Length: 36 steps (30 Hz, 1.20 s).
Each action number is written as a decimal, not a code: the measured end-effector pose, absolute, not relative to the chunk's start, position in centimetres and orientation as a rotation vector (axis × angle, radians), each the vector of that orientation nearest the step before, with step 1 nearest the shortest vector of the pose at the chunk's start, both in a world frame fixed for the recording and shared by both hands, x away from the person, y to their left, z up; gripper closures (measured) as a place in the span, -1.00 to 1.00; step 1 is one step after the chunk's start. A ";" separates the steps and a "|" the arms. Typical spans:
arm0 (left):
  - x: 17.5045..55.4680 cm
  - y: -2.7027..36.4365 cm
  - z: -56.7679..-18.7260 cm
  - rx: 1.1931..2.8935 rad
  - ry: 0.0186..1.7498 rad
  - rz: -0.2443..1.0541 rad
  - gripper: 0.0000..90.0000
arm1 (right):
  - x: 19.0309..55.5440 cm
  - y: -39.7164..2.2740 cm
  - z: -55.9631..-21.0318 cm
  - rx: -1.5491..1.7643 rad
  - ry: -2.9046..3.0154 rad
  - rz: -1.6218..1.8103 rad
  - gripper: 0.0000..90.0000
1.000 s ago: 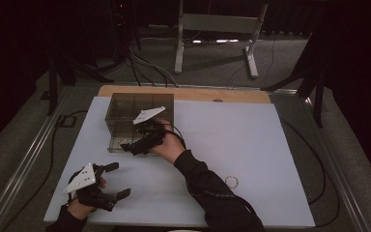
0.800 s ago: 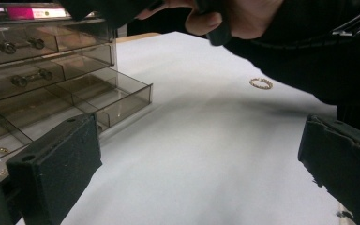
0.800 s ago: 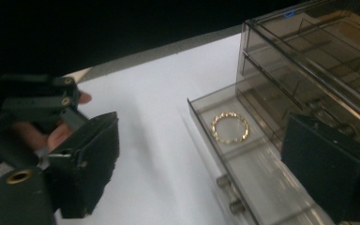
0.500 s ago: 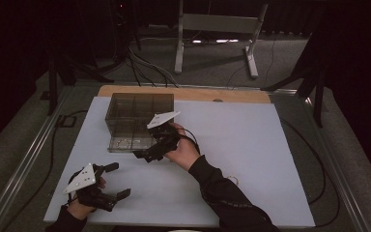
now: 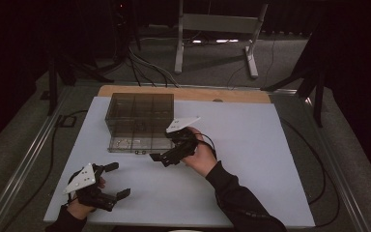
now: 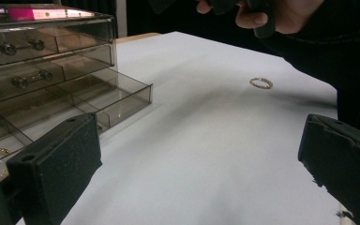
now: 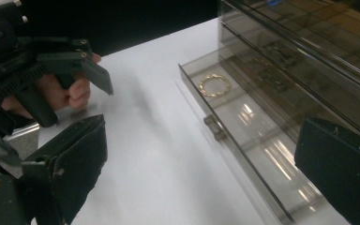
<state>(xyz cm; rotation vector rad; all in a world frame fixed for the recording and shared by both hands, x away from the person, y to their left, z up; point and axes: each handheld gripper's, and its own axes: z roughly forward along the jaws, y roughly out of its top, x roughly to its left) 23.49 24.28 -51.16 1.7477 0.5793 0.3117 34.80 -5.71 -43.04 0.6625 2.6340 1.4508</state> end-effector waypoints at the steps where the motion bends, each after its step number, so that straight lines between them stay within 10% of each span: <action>1: 23.5 24.3 -51.2 1.752 0.578 0.313 -0.99 | 34.7 -6.0 -43.1 0.666 2.629 1.452 -0.94; 36: 23.4 24.1 -51.2 1.762 0.574 0.313 -0.99 | 30.3 -20.9 -46.3 0.993 2.421 1.473 -0.89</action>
